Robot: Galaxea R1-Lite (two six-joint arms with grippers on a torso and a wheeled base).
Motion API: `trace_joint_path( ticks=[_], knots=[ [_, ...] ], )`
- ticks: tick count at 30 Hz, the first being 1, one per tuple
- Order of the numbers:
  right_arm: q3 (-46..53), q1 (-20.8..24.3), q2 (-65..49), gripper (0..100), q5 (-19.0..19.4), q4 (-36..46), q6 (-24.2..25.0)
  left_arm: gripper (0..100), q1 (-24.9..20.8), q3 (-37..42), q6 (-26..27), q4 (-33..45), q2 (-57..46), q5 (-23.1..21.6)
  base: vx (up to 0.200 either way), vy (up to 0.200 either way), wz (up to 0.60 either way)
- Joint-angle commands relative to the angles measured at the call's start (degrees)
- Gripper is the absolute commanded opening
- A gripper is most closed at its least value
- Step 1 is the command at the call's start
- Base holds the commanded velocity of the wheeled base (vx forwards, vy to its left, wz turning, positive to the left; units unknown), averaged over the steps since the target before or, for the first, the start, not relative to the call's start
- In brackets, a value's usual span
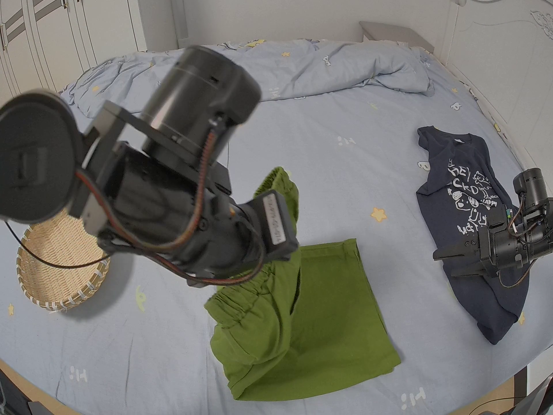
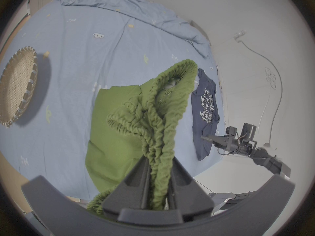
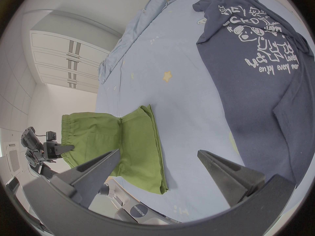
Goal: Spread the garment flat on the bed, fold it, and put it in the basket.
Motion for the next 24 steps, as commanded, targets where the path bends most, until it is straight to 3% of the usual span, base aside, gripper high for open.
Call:
trace_joint_path(
  ticks=[1,2,12,16,20,23,24],
  knots=[
    [0.0,0.0,0.1,100,0.02,-0.01,0.02,0,-2.22,-0.31,-0.63,-0.59,5.6,0.07,0.0,0.0,0.0],
    [0.0,0.0,0.1,100,0.02,-0.01,0.02,100,-2.57,-0.4,-0.99,-0.68,6.04,0.07,0.0,0.0,0.0],
    [0.09,0.0,0.1,100,-0.07,-0.01,0.02,100,-5.21,-0.4,-5.29,-8.94,9.9,0.15,0.0,0.0,0.0],
    [0.18,0.09,0.1,100,-0.07,-0.01,-0.07,100,-5.12,0.22,-10.74,-14.22,9.64,-0.37,0.0,0.0,0.0],
    [0.18,0.97,-0.08,100,-0.07,-0.01,0.02,100,-0.72,3.65,-10.57,-14.22,6.47,-2.48,0.0,0.0,0.0],
    [0.18,2.02,-0.34,100,-0.07,-0.01,0.11,100,5.08,9.54,-6.96,-14.65,1.9,-8.55,0.0,0.0,0.0],
    [0.18,2.2,-0.69,100,-0.07,0.08,0.11,100,9.12,13.67,-3.1,-14.74,-0.64,-13.38,0.0,0.0,0.0]
  ],
)
